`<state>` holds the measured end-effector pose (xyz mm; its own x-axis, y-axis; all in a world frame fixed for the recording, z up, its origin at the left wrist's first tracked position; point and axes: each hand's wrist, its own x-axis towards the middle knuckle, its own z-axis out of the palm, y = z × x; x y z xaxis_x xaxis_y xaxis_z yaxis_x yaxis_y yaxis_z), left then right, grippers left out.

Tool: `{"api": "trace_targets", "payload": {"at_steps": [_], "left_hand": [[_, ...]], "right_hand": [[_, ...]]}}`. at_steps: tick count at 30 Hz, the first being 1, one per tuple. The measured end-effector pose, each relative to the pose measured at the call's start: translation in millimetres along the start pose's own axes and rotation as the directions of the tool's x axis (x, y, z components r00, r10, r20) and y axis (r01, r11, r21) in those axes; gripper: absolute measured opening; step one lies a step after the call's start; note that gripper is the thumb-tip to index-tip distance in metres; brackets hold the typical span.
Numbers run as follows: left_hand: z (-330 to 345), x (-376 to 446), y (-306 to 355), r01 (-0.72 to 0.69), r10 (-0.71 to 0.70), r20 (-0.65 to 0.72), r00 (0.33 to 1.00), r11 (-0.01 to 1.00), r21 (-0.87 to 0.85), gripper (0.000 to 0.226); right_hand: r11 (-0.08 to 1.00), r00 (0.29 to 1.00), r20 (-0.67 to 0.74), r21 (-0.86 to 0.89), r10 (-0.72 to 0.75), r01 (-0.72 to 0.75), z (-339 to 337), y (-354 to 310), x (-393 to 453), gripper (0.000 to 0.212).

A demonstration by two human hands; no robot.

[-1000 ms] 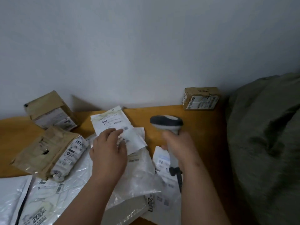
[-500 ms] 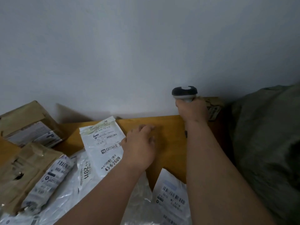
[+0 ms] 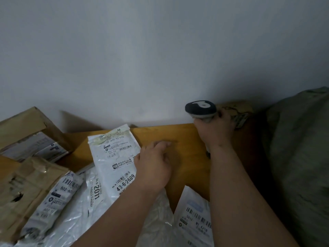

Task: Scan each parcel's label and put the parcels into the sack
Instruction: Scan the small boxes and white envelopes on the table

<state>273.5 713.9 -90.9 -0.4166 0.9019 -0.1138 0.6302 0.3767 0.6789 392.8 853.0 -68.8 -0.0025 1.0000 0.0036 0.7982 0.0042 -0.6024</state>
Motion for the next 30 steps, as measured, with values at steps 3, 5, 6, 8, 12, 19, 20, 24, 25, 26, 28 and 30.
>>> {"api": "trace_targets", "payload": {"at_steps": [3,5,6,8,12,19,20,24,25,26,28,30], "left_hand": [[-5.6,-4.4,0.6,-0.019,0.011,-0.077,0.997,0.995,-0.098,0.05],[-9.5,-7.2,-0.8,-0.035,-0.018,-0.221,0.975,0.972,-0.231,0.047],[-12.1,-8.1,-2.6,-0.04,-0.05,-0.299,0.953,0.957,-0.287,0.042],[-18.6,-9.8,-7.4,-0.044,-0.109,-0.412,0.905,0.938,-0.343,0.033],[-23.8,-8.7,-16.0,0.015,-0.138,-0.356,0.924,0.945,-0.327,0.042],[-23.9,-3.8,-10.6,0.113,-0.065,0.104,0.992,0.815,-0.568,0.061],[-24.2,-4.6,-11.1,0.151,-0.106,0.109,0.988,0.775,-0.614,0.056],[-33.0,-16.8,-9.7,0.279,-0.214,0.186,0.959,0.581,-0.765,0.053],[-37.1,-21.0,-8.5,0.293,-0.226,0.2,0.953,0.534,-0.793,0.061],[-41.2,-25.4,-7.9,0.294,-0.229,0.203,0.952,0.497,-0.816,0.068],[-48.8,-35.6,-7.1,0.28,-0.215,0.199,0.956,0.468,-0.838,0.069],[-55.2,-46.3,-10.2,0.276,-0.242,0.184,0.953,0.432,-0.859,0.058]], "right_hand": [[0.959,0.994,0.036,0.269,-0.102,0.089,-8.0,-8.5,-24.0,0.014],[0.903,0.981,0.099,0.414,-0.169,0.113,-17.7,-11.9,-45.6,0.013],[0.878,0.972,0.11,0.459,-0.21,0.138,-21.9,-11.3,-55.8,0.013],[0.789,0.966,0.049,0.589,-0.255,0.179,-28.9,-9.8,-74.3,0.015],[0.695,0.99,-0.007,0.712,-0.139,0.102,-32.0,-13.4,-88.6,0.005],[0.716,0.884,0.459,0.646,-0.088,-0.264,-3.7,-41.6,-101.2,0.02],[0.705,0.873,0.479,0.65,-0.091,-0.283,-0.9,-42.8,-104.2,0.027],[0.661,0.857,0.487,0.7,-0.168,-0.269,-11.6,-45.6,-113.2,0.026],[0.649,0.85,0.49,0.714,-0.192,-0.265,-17.5,-46.2,-115.4,0.025],[0.635,0.845,0.491,0.726,-0.211,-0.263,-22.9,-46.8,-117.8,0.025],[0.618,0.844,0.488,0.74,-0.223,-0.265,-34.2,-46.8,-125.6,0.03],[0.624,0.862,0.464,0.74,-0.203,-0.252,-46.7,-47.6,-136.6,0.028]]}}
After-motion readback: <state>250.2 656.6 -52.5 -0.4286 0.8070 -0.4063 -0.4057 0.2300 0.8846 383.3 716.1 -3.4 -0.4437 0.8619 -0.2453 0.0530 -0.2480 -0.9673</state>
